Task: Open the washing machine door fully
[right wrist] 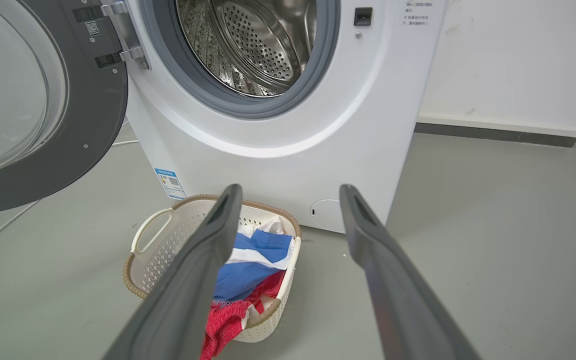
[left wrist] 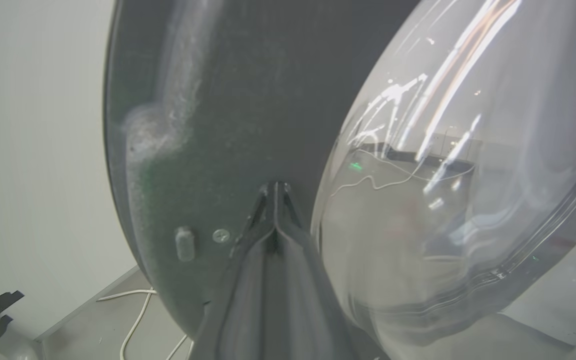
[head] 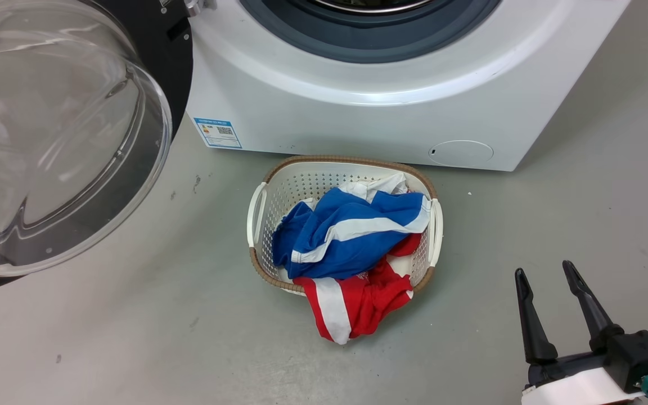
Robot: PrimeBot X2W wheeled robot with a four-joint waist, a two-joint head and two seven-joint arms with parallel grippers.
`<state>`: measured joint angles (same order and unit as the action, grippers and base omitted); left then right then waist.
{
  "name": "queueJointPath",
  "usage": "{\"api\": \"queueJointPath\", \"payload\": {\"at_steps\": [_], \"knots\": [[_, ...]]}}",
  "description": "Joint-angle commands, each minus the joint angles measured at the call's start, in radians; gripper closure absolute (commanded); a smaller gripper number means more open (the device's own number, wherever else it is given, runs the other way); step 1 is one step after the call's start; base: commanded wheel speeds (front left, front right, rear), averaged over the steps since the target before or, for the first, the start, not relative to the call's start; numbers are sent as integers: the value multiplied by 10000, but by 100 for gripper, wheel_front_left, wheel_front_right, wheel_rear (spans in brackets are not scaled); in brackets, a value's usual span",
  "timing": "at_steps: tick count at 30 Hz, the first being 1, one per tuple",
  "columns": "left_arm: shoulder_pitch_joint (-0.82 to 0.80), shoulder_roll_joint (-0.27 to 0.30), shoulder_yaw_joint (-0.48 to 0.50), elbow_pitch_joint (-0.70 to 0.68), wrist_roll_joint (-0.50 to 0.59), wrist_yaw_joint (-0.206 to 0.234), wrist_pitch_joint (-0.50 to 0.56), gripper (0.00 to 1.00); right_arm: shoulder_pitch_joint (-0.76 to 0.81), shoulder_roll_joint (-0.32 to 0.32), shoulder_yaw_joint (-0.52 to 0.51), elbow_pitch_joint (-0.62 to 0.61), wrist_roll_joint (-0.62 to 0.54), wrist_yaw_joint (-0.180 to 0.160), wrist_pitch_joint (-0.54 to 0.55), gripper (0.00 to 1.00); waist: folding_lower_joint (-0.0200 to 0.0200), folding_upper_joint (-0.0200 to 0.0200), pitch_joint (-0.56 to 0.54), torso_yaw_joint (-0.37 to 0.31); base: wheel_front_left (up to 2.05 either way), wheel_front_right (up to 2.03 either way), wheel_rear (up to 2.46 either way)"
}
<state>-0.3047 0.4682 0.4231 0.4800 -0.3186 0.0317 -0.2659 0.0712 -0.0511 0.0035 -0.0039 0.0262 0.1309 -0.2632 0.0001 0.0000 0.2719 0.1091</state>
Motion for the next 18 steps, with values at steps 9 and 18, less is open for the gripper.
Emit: {"api": "queueJointPath", "payload": {"at_steps": [9,18], "knots": [[101,-22,535,666,484,-457,26,100,-69,18,18,100,136,-2,-21,0,-1,0,-284,-107,0,0,0],[847,-937,654,-620,1292,-882,24,100,232,18,-6,157,328,-2,-21,0,-1,0,-1244,-111,0,0,0]]}}
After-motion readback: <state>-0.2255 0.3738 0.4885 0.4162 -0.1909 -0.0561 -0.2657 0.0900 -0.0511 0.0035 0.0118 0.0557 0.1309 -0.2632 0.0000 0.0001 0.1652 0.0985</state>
